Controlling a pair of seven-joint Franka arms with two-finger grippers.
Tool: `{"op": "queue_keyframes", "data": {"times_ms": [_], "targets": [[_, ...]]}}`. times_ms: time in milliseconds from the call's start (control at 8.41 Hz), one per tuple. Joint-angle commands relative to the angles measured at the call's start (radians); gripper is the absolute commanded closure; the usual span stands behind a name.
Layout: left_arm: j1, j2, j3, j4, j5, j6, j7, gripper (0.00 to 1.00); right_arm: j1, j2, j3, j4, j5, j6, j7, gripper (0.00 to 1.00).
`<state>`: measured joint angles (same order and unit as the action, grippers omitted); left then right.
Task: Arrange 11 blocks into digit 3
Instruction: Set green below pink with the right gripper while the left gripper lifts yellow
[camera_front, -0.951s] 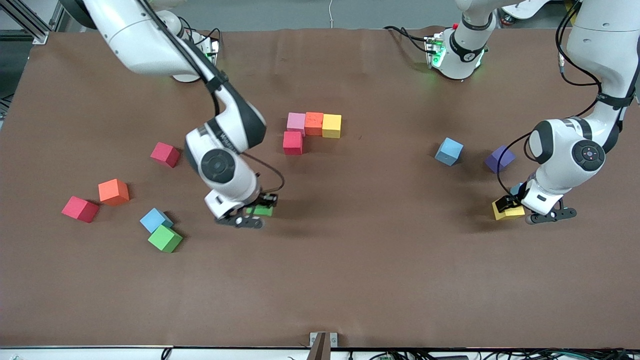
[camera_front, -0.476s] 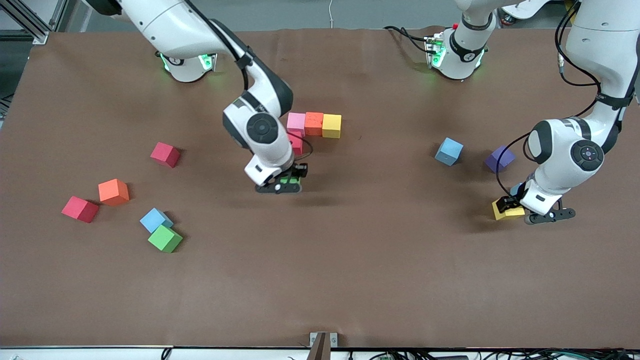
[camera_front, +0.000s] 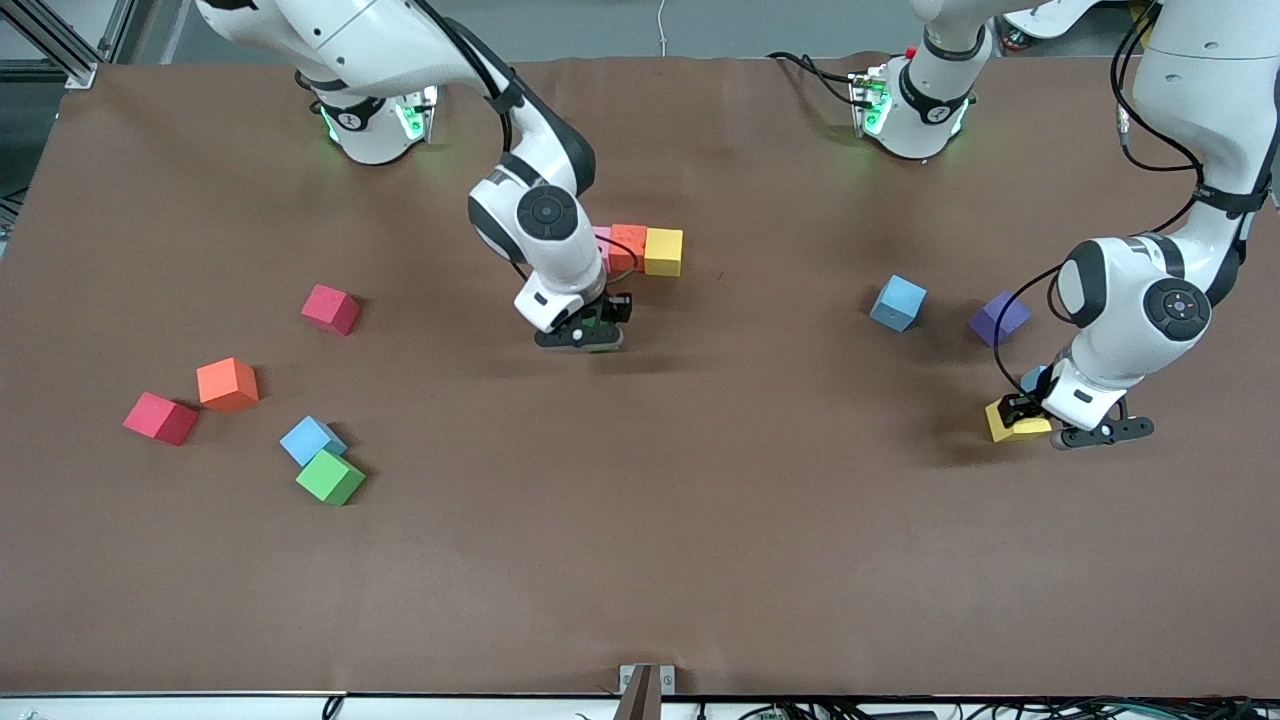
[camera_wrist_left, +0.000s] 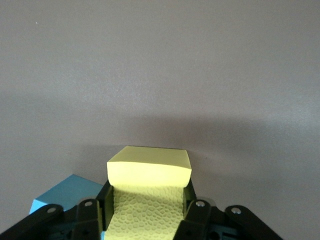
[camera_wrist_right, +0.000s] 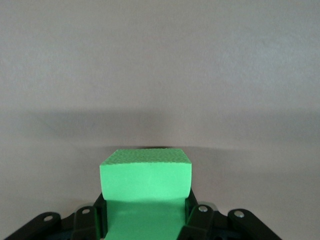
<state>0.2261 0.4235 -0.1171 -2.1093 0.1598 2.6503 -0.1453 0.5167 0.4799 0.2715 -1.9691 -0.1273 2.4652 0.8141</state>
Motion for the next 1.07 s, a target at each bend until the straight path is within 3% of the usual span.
{"op": "queue_keyframes", "data": {"times_ms": [0, 357, 595, 951], "targets": [[0.001, -0.04, -0.007, 0.004, -0.009, -0.021, -0.013, 0.74, 0.023, -0.07, -0.018, -0.083, -0.044, 0.012, 0.052, 0.97], [-0.004, -0.049, -0.047, 0.148, -0.035, -0.211, -0.139, 0.74, 0.022, -0.067, -0.018, -0.089, -0.118, 0.018, 0.12, 0.97], [-0.01, -0.045, -0.088, 0.211, -0.036, -0.251, -0.305, 0.74, 0.023, -0.067, -0.018, -0.097, -0.118, 0.021, 0.12, 0.97], [-0.083, -0.042, -0.124, 0.232, -0.034, -0.279, -0.598, 0.74, 0.022, -0.066, -0.018, -0.1, -0.118, 0.026, 0.134, 0.96]]}}
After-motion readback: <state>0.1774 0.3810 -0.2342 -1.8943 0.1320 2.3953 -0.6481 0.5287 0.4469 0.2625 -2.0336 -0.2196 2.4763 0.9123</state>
